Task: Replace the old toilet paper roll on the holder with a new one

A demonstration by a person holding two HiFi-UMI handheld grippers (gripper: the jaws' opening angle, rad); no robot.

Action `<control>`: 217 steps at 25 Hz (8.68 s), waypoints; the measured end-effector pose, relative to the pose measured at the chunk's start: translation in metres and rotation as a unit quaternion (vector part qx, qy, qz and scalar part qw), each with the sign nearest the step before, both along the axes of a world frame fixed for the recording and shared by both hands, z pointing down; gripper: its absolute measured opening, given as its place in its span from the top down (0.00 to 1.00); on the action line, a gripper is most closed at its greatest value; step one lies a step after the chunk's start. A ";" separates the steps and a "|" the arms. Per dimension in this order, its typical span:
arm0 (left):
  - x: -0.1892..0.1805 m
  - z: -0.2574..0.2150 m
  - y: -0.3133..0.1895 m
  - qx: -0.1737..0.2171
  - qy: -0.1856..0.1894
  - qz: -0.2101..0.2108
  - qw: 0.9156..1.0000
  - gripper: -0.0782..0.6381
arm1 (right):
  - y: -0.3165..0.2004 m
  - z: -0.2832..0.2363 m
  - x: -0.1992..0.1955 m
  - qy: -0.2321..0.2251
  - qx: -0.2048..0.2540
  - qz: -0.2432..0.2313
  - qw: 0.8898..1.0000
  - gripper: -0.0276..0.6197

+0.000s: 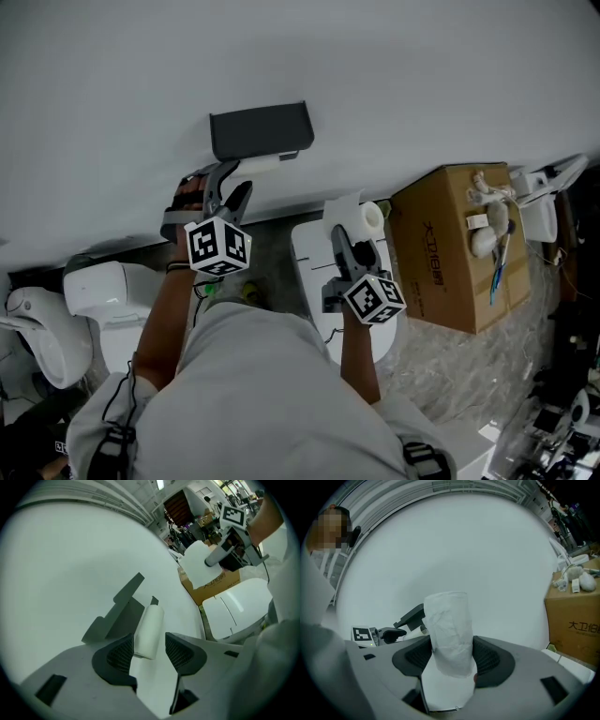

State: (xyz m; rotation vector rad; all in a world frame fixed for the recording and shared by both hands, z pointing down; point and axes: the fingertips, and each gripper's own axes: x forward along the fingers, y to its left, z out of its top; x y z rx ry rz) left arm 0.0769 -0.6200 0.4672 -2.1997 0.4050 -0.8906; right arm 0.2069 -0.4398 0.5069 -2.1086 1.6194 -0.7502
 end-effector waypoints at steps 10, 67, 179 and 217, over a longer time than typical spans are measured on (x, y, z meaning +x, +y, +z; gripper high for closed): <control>0.022 0.018 -0.011 0.127 -0.083 0.014 0.988 0.59 | 0.023 0.010 0.012 0.001 -0.021 0.033 0.999 0.53; 0.165 0.015 0.110 0.082 0.043 0.203 0.975 0.60 | 0.219 0.003 0.024 -0.006 -0.058 0.275 0.960 0.53; -0.172 -0.011 -0.018 -0.184 0.331 -0.212 0.901 0.60 | -0.047 -0.054 -0.055 -0.074 0.079 -0.022 0.994 0.97; -0.177 -0.044 0.020 -0.166 0.371 -0.165 0.899 0.60 | -0.019 -0.058 -0.066 0.213 0.001 -0.041 0.976 0.95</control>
